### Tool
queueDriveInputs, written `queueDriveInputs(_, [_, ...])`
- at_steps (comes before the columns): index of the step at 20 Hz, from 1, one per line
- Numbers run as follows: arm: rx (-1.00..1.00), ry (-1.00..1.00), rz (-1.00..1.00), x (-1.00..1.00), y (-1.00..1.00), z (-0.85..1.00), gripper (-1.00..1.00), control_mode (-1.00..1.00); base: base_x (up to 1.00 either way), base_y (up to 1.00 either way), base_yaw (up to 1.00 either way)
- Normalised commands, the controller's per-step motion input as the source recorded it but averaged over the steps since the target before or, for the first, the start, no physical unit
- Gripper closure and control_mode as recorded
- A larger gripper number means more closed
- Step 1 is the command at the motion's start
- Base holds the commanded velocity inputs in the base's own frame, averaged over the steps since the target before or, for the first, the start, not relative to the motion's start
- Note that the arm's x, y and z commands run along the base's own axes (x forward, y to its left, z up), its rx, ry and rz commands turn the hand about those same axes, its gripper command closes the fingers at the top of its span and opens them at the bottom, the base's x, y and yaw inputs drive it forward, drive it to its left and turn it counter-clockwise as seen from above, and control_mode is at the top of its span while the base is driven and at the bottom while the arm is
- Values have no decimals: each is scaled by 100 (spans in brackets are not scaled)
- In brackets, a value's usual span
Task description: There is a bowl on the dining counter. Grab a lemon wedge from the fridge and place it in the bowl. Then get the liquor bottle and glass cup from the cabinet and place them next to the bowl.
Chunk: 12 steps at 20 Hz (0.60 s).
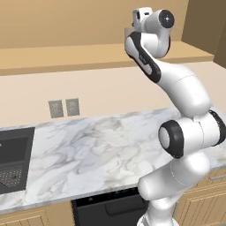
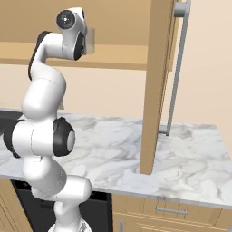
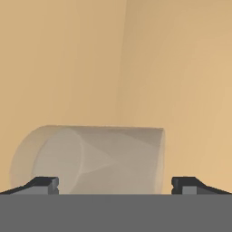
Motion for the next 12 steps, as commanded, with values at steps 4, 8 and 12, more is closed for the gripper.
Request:
queueDriveInputs(4, [0, 0, 0, 25, -9, -3, -100, -100, 0, 0, 0])
queueDriveInputs(8, [0, 0, 0, 24, -6, -6, -100, -100, 0, 0, 0])
queueDriveInputs(12, [0, 0, 0, 21, -3, -5, -100, -100, 0, 0, 0])
